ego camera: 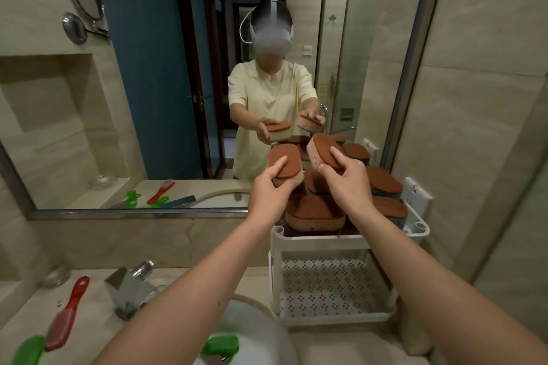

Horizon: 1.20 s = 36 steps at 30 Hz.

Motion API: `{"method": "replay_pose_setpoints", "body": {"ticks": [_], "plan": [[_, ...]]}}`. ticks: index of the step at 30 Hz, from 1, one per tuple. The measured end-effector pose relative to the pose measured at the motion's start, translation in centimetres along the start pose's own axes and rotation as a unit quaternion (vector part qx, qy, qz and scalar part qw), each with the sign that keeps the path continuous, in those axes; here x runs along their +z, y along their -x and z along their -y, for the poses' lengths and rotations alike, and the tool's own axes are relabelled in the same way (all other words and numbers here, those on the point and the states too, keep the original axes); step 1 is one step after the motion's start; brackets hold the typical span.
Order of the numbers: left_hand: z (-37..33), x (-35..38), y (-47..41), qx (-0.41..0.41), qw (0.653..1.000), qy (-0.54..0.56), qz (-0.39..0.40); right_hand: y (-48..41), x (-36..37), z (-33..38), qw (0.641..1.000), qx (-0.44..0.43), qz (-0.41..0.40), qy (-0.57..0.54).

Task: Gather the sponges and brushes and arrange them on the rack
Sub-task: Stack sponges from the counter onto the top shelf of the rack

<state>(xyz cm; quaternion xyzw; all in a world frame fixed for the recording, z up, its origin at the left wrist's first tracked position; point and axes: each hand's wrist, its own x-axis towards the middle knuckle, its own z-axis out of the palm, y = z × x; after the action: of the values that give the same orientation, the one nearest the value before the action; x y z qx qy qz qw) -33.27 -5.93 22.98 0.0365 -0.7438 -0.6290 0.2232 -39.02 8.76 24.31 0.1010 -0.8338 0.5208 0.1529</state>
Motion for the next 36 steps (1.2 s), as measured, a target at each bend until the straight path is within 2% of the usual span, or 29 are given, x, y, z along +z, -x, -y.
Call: {"method": "replay_pose_setpoints", "body": {"ticks": [6, 20, 29, 33, 36], "plan": [[1.4, 0.9, -1.4, 0.001, 0.999, -0.032, 0.000, -0.9, -0.4, -1.8, 0.989, 0.008, 0.010, 0.145], [2.8, 2.0, -2.7, -0.016, 0.995, -0.092, 0.017, -0.5, 0.9, -1.5, 0.951, -0.020, 0.024, 0.308], [2.6, 1.7, -2.1, -0.001, 0.993, -0.113, 0.031, -0.4, -0.3, -0.8, 0.957, 0.009, 0.098, 0.272], [1.6, 1.5, -0.6, 0.006, 0.995, -0.102, -0.016, 0.9, -1.0, -0.4, 0.964, -0.027, 0.051, 0.259], [0.8, 1.4, 1.4, 0.038, 0.995, -0.066, -0.069, 2.7, -1.1, 0.2, 0.977, -0.089, 0.021, 0.191]]}}
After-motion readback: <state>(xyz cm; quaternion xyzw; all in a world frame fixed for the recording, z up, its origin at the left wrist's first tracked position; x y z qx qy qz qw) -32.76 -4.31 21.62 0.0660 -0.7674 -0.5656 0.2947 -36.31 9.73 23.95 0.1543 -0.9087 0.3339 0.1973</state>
